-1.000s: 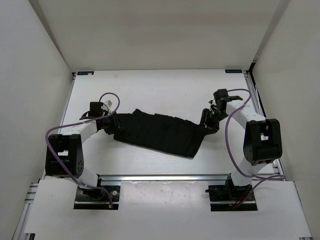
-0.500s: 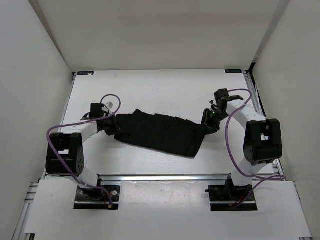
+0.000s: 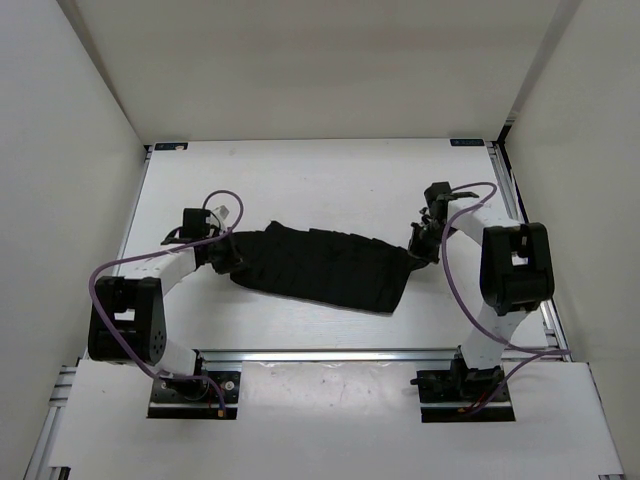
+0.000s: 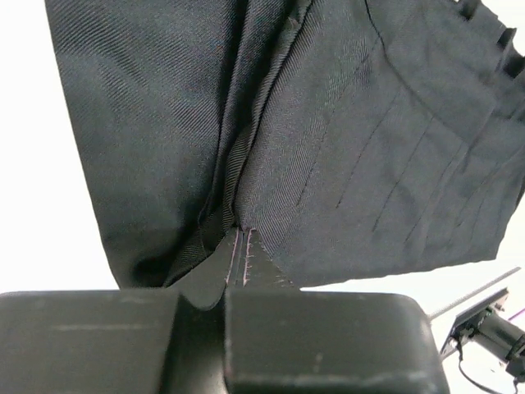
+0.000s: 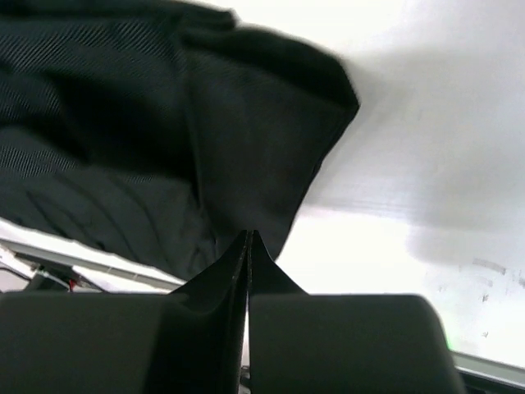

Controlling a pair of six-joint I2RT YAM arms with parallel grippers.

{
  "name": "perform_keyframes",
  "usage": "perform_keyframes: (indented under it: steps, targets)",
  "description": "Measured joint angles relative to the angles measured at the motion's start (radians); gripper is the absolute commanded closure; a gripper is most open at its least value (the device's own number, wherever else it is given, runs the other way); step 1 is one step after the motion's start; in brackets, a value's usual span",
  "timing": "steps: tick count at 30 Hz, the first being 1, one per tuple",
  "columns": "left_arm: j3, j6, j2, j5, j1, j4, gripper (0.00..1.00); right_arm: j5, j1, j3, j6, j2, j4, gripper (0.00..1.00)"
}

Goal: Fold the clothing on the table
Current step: Fold the skirt

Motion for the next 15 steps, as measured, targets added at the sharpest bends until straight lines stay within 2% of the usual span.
perform_keyframes:
  steps: [9, 15]
  targets:
    - [-0.032, -0.019, -0.028, 0.03, -0.011, -0.03, 1.0, 0.044, 0.005, 0.13, -0.008, 0.173, -0.001, 1.0]
    - [-0.032, -0.042, -0.109, 0.083, 0.021, -0.048, 1.0, 0.053, 0.021, 0.147, -0.016, 0.202, -0.026, 1.0]
